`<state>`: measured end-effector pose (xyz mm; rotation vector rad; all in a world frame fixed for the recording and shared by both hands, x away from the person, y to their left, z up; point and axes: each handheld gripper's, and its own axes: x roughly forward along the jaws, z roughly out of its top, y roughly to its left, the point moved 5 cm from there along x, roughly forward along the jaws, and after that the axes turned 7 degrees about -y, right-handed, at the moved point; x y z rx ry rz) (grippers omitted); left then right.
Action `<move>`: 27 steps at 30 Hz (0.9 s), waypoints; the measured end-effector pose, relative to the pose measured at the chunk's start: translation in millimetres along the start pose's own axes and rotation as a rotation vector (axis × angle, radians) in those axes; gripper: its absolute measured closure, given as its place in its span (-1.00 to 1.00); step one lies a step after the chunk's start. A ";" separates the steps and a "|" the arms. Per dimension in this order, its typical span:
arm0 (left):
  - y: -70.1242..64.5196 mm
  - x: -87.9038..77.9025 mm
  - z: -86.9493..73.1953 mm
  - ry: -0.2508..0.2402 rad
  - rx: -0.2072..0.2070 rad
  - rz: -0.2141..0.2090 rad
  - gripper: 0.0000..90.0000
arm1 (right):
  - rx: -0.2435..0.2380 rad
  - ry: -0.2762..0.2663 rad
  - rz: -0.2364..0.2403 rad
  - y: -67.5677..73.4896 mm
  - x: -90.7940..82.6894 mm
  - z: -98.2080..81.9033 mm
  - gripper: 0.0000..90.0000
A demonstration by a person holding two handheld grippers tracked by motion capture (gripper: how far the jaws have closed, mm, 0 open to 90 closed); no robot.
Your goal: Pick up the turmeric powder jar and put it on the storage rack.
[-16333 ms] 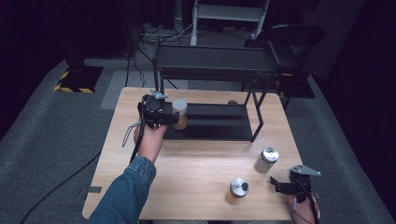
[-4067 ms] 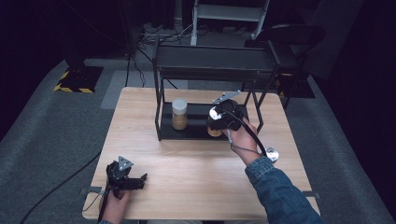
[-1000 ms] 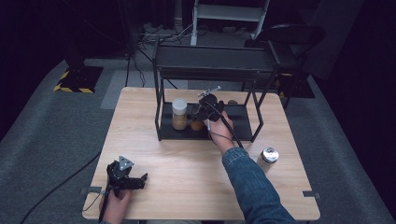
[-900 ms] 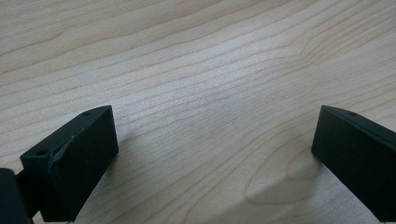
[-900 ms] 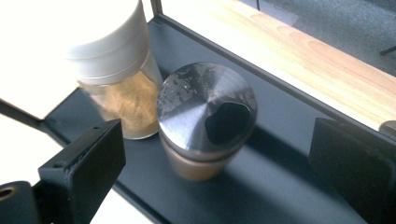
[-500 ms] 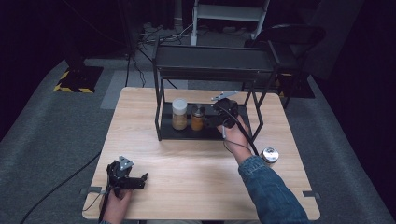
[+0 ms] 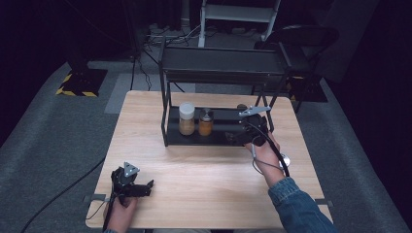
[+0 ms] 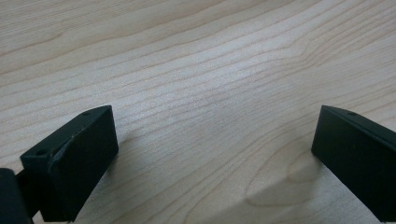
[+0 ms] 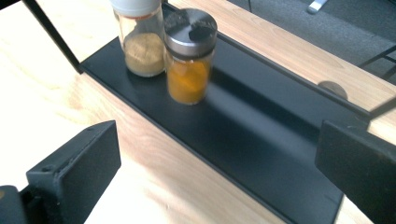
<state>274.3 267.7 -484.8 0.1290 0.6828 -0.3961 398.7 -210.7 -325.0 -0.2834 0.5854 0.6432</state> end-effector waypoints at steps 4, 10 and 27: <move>0.0 0.0 0.0 0.000 0.001 0.000 -0.99 | 0.008 -0.018 -0.010 -3.8 -17.9 -12.2 -0.99; 0.0 0.0 0.0 0.000 0.000 0.000 -0.99 | 0.022 -0.039 -0.028 -11.5 -43.3 -28.0 -0.99; -0.5 0.3 0.0 -0.002 -0.002 0.003 -0.99 | 0.064 -0.055 -0.077 -31.0 -92.4 -62.3 -0.99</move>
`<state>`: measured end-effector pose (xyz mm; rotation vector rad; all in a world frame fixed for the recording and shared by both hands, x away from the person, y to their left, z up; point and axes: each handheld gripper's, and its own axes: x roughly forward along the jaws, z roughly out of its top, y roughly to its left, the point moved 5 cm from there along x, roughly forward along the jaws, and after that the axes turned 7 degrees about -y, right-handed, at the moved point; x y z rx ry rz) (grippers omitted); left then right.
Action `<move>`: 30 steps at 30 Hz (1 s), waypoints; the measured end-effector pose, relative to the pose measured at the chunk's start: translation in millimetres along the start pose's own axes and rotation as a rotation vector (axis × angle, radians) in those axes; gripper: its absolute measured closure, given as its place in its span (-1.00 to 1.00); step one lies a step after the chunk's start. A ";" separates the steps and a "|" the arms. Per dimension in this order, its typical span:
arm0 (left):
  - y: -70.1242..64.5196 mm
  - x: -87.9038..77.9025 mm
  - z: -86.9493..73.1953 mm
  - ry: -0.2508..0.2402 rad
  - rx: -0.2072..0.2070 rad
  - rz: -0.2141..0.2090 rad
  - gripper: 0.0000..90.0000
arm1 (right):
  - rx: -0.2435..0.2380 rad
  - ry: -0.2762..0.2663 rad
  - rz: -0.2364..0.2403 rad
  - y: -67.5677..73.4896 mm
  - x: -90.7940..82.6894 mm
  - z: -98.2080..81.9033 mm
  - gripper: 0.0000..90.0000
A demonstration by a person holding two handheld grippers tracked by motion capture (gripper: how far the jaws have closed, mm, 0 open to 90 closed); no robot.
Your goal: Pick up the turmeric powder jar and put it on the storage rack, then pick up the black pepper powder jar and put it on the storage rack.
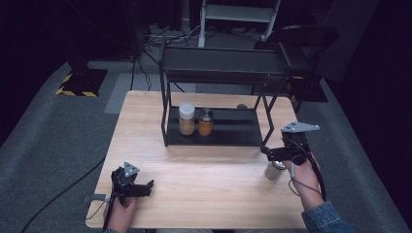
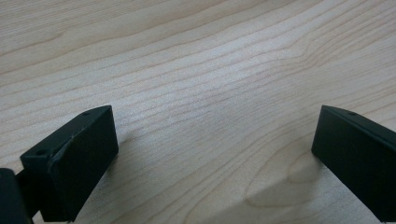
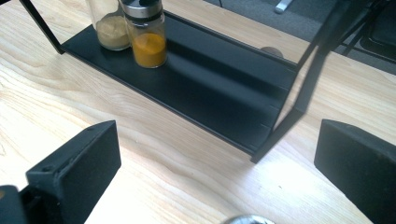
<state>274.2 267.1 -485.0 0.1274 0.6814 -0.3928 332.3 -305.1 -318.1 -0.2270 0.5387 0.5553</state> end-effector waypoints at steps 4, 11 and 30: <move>-0.5 0.1 0.1 0.000 -0.002 0.003 -1.00 | 0.016 -0.005 -0.010 -5.2 -10.5 -9.7 -0.99; -0.5 0.1 0.0 0.000 -0.003 0.003 -1.00 | 0.041 -0.008 -0.039 -15.0 -30.1 -24.4 -0.99; -0.5 0.1 0.2 0.001 -0.002 0.003 -1.00 | 0.091 0.043 -0.084 -29.7 -39.0 -65.7 -0.99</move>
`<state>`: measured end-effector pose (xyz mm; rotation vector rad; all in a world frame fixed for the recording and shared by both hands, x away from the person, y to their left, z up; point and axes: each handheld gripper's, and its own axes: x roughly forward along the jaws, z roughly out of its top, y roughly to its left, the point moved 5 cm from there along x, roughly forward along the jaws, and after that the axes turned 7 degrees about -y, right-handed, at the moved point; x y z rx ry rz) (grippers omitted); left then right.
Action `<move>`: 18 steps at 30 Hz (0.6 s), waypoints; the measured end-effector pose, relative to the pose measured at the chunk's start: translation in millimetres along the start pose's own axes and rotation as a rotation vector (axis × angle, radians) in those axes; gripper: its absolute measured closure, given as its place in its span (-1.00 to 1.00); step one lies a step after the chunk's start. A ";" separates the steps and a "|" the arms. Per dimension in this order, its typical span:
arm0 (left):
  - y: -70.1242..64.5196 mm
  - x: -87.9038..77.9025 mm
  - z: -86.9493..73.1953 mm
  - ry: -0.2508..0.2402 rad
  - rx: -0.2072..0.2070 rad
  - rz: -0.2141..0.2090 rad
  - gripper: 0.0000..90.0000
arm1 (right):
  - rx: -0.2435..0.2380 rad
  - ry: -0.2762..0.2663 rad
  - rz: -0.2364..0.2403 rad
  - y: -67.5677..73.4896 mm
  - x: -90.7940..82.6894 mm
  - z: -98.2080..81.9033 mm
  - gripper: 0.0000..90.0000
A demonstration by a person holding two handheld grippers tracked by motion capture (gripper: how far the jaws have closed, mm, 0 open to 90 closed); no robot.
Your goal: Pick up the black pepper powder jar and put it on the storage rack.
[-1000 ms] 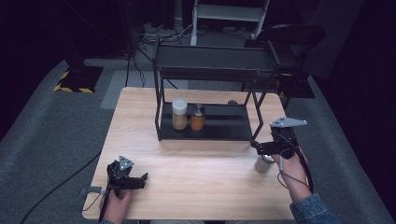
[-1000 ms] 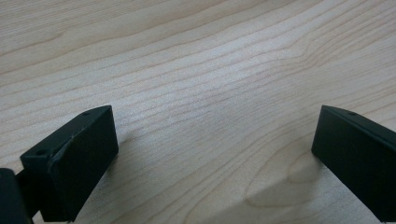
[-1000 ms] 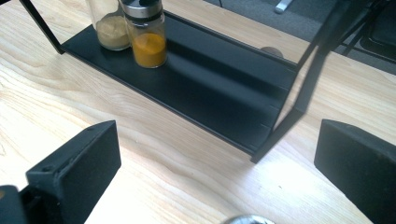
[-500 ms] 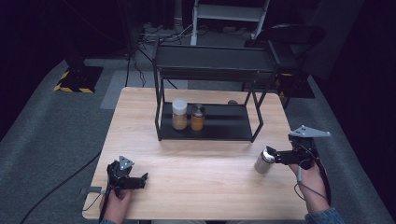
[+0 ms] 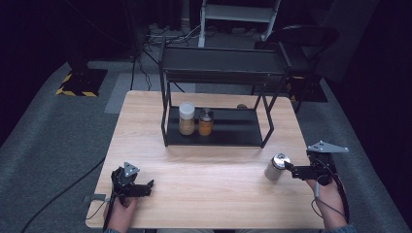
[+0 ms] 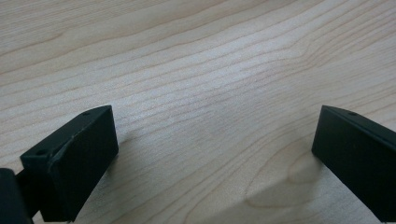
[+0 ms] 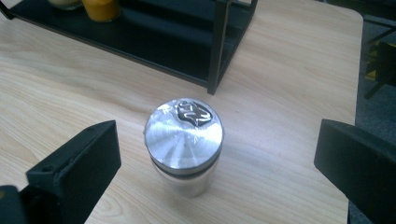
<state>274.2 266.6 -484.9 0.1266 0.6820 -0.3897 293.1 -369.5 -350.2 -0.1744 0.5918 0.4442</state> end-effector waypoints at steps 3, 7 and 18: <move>0.0 0.0 0.0 0.000 0.000 0.000 -1.00 | -0.002 0.008 -0.002 -0.5 1.8 -3.6 -0.99; 0.0 -0.2 -0.2 0.000 -0.001 0.000 -1.00 | -0.003 0.015 -0.007 -1.8 5.3 -7.9 -0.99; 0.1 -0.4 -0.3 0.000 0.001 -0.001 -1.00 | 0.004 0.038 -0.009 -3.6 21.6 -14.6 -0.99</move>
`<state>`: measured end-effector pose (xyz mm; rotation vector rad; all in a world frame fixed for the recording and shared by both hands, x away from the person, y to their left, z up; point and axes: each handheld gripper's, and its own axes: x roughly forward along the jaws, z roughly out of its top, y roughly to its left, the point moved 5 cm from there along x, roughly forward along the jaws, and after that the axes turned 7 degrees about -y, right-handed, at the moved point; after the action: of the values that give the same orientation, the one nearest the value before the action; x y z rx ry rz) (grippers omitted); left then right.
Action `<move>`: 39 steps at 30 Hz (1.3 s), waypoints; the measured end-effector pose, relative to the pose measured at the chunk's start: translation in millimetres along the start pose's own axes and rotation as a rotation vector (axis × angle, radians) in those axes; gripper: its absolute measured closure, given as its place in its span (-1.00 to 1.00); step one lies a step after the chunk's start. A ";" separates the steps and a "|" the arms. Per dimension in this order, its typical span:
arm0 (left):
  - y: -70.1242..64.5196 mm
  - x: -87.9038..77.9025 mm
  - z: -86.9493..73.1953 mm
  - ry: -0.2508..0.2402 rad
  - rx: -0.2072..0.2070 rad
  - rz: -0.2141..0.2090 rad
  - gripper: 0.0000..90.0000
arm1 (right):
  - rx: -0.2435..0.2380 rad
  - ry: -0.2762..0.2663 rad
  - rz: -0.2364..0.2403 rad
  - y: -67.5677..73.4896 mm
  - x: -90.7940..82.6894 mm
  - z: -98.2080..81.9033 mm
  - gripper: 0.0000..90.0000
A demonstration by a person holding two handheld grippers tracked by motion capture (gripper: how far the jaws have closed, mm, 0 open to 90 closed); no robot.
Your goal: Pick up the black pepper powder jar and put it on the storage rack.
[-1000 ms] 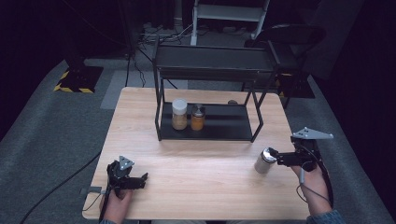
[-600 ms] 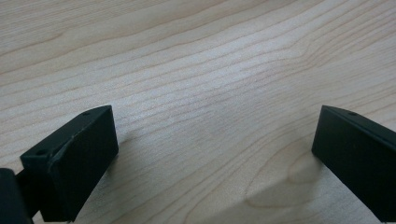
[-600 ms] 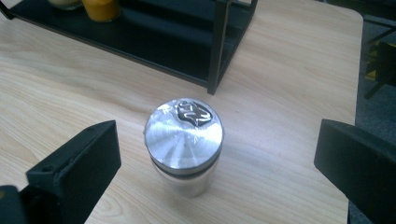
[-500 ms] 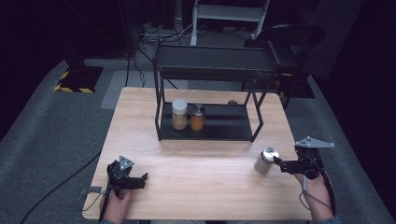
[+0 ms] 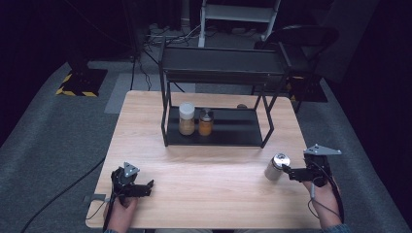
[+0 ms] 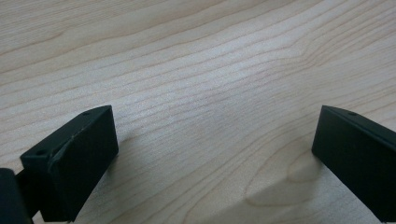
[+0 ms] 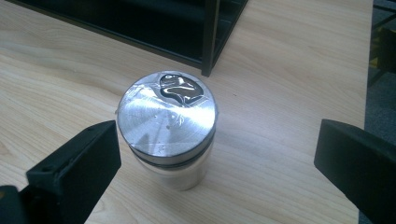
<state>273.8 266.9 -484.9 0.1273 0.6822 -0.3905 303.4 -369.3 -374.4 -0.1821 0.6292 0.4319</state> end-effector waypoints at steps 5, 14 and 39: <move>0.0 0.0 0.0 0.000 0.000 0.000 -1.00 | -0.008 0.014 0.011 3.9 8.5 2.0 -0.99; -0.6 0.5 0.4 0.000 -0.003 0.003 -1.00 | -0.015 0.053 0.024 9.6 26.4 7.0 -0.97; -1.6 0.4 0.4 0.000 -0.006 0.007 -1.00 | -0.023 0.194 0.069 13.4 67.5 19.4 -0.32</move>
<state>273.7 265.2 -484.9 0.1238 0.6832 -0.3821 356.6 -329.0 -400.1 -0.2261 0.8236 0.4919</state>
